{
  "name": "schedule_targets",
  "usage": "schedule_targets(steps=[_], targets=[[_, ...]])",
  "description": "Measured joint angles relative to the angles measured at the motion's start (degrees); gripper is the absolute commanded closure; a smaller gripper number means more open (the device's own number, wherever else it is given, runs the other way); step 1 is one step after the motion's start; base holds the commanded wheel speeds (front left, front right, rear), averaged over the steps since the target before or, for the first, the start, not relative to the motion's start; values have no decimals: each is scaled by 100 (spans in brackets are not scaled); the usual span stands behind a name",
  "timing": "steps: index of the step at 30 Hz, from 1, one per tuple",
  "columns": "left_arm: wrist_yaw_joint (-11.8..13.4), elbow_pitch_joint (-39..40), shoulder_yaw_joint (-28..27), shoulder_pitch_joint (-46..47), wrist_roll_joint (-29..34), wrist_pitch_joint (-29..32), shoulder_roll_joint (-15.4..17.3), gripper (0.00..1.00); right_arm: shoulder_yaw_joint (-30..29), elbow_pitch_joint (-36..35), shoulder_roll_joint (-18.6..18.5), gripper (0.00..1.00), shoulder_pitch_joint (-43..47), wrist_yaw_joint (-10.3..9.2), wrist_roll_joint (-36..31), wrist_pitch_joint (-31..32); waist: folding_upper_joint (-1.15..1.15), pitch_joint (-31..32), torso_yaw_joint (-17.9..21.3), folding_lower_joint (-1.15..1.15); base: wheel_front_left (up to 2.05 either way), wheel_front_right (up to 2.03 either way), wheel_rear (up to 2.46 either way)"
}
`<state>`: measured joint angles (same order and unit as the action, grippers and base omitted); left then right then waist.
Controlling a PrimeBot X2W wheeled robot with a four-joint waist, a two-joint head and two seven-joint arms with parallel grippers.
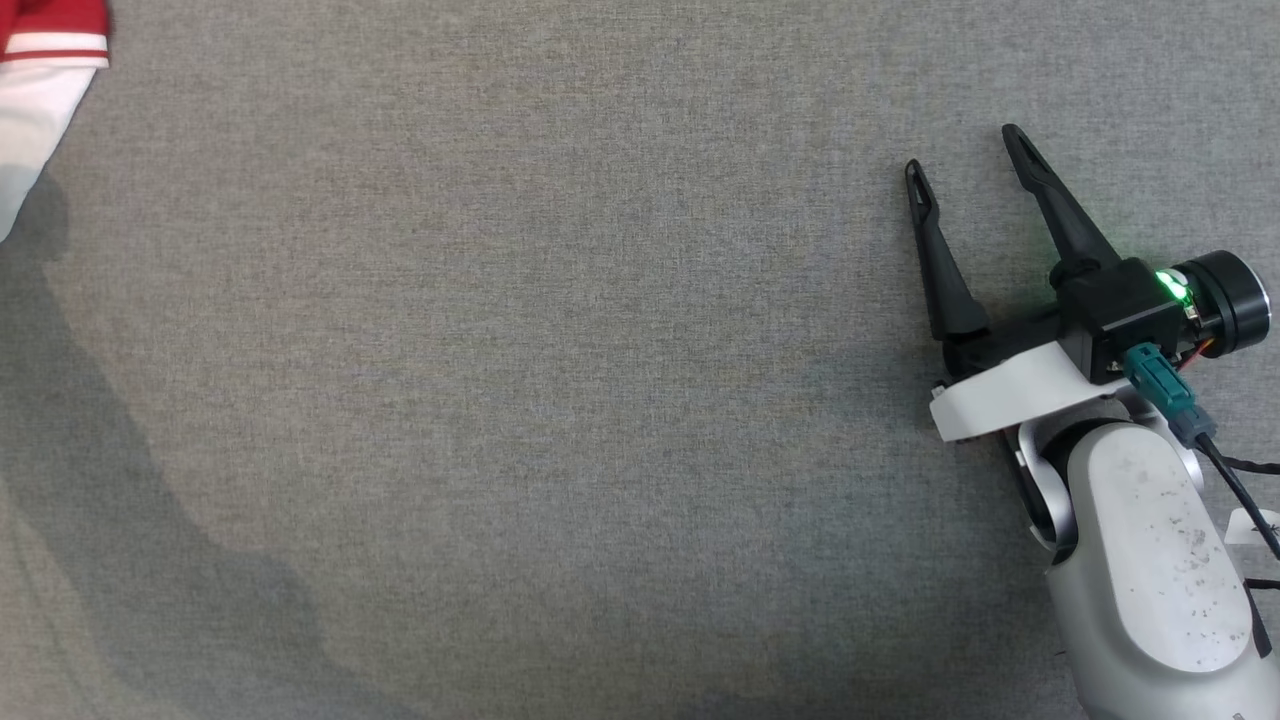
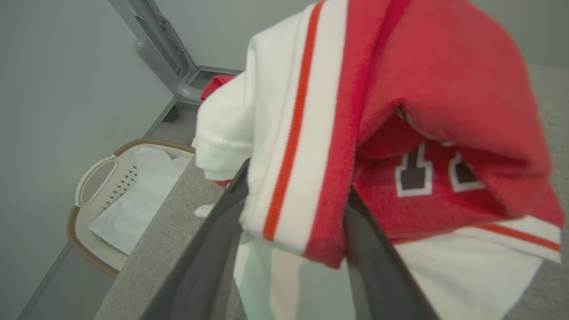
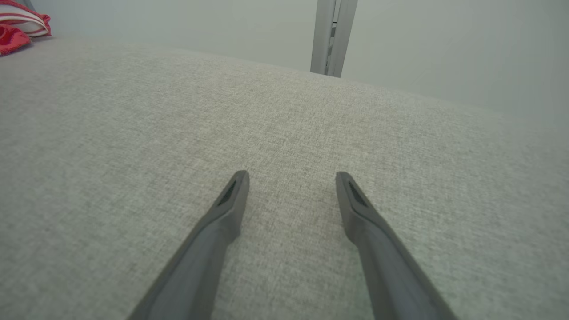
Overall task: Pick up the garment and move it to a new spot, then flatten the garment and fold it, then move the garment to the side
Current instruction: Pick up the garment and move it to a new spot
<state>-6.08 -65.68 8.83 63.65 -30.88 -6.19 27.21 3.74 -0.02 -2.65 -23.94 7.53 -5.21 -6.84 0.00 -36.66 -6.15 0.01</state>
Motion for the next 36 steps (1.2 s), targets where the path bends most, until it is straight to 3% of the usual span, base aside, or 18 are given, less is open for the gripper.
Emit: schedule_targets(steps=[1,12,19,27,31,36], targets=[[-7,-35,7,12,-12,-25,-4,100,-5,14,0,0,0,0,0,-8,0,13,-4,0,0,0,0],[-123,-36,275,-65,-155,-292,-29,100,51,679,-13,0,4,0,350,-357,0,532,20,0,0,0,0],[-129,921,1017,-250,-227,-335,176,100,42,1303,-14,0,193,0,669,-631,0,1183,138,-1,0,0,0],[-130,2527,2059,-284,-208,151,328,100,69,1879,-13,0,604,0,1103,-787,0,2174,397,-1,0,0,0],[-130,3151,2330,-194,-204,398,154,100,46,2004,-13,0,746,0,1238,-815,0,2583,569,-1,0,0,0],[-129,3702,2460,113,-312,537,-333,100,59,1938,-13,0,810,0,1434,-816,0,2917,891,-1,0,0,0]])
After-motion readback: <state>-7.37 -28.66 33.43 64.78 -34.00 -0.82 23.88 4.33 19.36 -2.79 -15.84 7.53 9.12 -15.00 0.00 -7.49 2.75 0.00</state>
